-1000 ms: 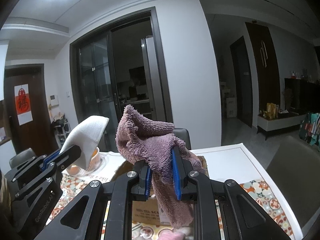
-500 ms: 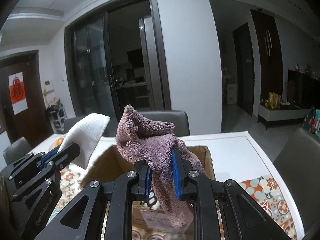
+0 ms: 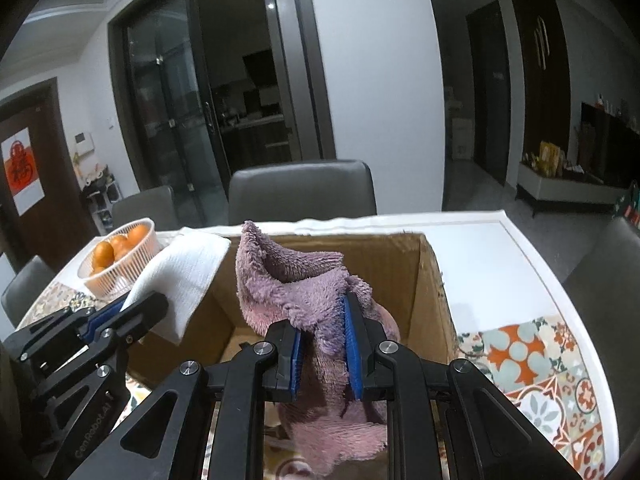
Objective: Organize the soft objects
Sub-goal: 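Open both tools to drop the cloth and towel into the box, then move both tools back toward the grey slipper and pink sock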
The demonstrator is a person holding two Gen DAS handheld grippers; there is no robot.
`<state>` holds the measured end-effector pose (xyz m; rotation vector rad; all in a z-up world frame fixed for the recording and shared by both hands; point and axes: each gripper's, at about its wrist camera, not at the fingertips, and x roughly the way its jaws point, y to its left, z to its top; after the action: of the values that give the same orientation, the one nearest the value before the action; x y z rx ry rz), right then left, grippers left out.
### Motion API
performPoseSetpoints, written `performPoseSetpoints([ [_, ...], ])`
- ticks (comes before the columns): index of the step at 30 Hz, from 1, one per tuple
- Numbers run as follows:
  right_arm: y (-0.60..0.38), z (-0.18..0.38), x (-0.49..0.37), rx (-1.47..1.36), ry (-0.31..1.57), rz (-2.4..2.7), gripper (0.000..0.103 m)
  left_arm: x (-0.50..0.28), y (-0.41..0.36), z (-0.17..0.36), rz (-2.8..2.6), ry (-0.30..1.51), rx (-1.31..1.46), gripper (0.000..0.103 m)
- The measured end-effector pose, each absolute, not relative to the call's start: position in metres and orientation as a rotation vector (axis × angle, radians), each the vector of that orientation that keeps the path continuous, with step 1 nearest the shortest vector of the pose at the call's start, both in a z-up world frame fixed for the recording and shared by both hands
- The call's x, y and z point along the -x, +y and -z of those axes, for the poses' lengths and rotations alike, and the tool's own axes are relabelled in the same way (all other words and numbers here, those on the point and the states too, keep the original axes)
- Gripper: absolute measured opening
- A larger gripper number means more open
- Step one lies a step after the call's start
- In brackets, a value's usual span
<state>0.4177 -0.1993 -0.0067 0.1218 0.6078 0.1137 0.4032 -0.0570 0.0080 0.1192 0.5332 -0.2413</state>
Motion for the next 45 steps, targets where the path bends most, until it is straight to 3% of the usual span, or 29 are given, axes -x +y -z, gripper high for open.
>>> performPoseSetpoints([
  [3,-0.204,0.008,-0.418,-0.143,0.615,-0.090,0.057,-0.403,-0.057,-0.009,0.229,0.535,-0.127,0.045],
  [4,-0.205,0.007,-0.416,-0.143,0.604,-0.079,0.058,-0.401,-0.057,-0.009,0.224,0.531,-0.131,0.045],
  [11,-0.210,-0.004,-0.396,-0.149,0.557,-0.053,0.058,-0.386,-0.049,-0.017,0.220,0.509,-0.120,0.051],
  [45,-0.179,-0.077,-0.257,-0.149,0.405,-0.070,0.058,-0.243,0.000,-0.090,0.178,0.365,-0.141,0.055],
])
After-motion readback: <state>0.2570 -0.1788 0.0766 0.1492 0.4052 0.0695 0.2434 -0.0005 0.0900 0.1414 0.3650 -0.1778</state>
